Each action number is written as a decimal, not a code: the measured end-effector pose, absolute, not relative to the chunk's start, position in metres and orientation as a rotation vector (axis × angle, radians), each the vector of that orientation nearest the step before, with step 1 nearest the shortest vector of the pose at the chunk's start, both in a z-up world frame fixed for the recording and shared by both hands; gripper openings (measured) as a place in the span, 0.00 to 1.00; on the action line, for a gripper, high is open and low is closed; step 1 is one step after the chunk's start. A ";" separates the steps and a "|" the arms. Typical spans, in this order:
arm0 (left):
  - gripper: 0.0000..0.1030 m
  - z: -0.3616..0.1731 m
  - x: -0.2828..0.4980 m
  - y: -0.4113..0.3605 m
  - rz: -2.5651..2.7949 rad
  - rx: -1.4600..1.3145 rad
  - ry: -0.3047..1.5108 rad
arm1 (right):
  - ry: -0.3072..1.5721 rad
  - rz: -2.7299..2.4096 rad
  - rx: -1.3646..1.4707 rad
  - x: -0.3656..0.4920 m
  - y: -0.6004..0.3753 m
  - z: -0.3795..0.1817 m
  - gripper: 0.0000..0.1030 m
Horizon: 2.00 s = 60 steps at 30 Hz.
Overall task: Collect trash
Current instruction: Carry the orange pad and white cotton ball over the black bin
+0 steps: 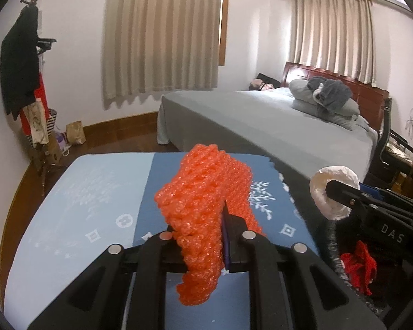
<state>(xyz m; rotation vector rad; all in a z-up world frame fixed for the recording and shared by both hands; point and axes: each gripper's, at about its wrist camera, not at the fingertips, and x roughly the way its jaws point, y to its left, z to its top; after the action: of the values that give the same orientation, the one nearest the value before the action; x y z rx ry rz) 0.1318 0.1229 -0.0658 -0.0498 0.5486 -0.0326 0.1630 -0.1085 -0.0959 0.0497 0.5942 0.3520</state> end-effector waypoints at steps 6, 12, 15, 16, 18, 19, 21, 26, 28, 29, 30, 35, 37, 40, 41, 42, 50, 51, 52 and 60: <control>0.16 -0.054 0.124 0.104 -0.069 -0.037 0.524 | 0.564 0.336 0.056 0.148 -0.128 -0.085 0.32; 0.16 -0.044 0.117 0.089 -0.104 -0.026 0.501 | 0.542 0.313 0.068 0.134 -0.145 -0.077 0.32; 0.16 -0.041 0.114 0.080 -0.122 -0.016 0.493 | 0.534 0.303 0.072 0.130 -0.152 -0.074 0.32; 0.16 -0.040 0.113 0.076 -0.128 -0.014 0.490 | 0.531 0.300 0.074 0.127 -0.155 -0.073 0.32; 0.16 -0.039 0.112 0.072 -0.138 -0.011 0.488 | 0.525 0.292 0.076 0.123 -0.161 -0.072 0.32; 0.16 -0.038 0.111 0.068 -0.145 -0.008 0.485 | 0.522 0.287 0.077 0.121 -0.164 -0.071 0.32; 0.16 -0.036 0.109 0.063 -0.158 -0.003 0.480 | 0.518 0.275 0.081 0.117 -0.167 -0.069 0.32; 0.16 -0.034 0.105 0.047 -0.195 0.008 0.476 | 0.507 0.242 0.091 0.109 -0.185 -0.066 0.32; 0.16 -0.033 0.104 0.039 -0.211 0.011 0.475 | 0.502 0.227 0.092 0.105 -0.193 -0.066 0.32; 0.16 -0.033 0.104 0.035 -0.222 0.013 0.476 | 0.500 0.220 0.093 0.103 -0.196 -0.066 0.32; 0.16 -0.032 0.104 0.032 -0.229 0.013 0.476 | 0.497 0.211 0.093 0.100 -0.200 -0.065 0.32; 0.16 -0.032 0.101 0.011 -0.282 0.022 0.475 | 0.493 0.166 0.102 0.091 -0.220 -0.066 0.32; 0.16 -0.031 0.101 0.002 -0.303 0.026 0.475 | 0.491 0.145 0.105 0.088 -0.229 -0.067 0.32; 0.16 -0.031 0.101 -0.012 -0.332 0.032 0.476 | 0.493 0.117 0.107 0.083 -0.240 -0.068 0.32; 0.16 -0.031 0.102 -0.015 -0.340 0.032 0.478 | 0.493 0.109 0.107 0.081 -0.243 -0.068 0.32; 0.16 -0.032 0.103 -0.019 -0.349 0.033 0.479 | 0.493 0.099 0.108 0.079 -0.248 -0.069 0.32; 0.16 -0.038 0.104 -0.057 -0.426 0.060 0.487 | 0.501 0.025 0.123 0.065 -0.280 -0.077 0.32; 0.16 -0.038 0.105 -0.061 -0.433 0.062 0.489 | 0.503 0.016 0.125 0.064 -0.283 -0.078 0.32; 0.16 -0.039 0.106 -0.065 -0.442 0.063 0.491 | 0.505 0.009 0.128 0.063 -0.287 -0.079 0.32; 0.16 -0.052 0.112 -0.101 -0.505 0.094 0.520 | 0.526 -0.055 0.146 0.055 -0.316 -0.093 0.32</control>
<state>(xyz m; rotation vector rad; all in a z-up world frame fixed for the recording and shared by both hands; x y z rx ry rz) 0.1119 -0.1009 -0.0522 0.0939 0.5201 -0.5054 0.0553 -0.3161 -0.0928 0.1464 0.5264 -0.0548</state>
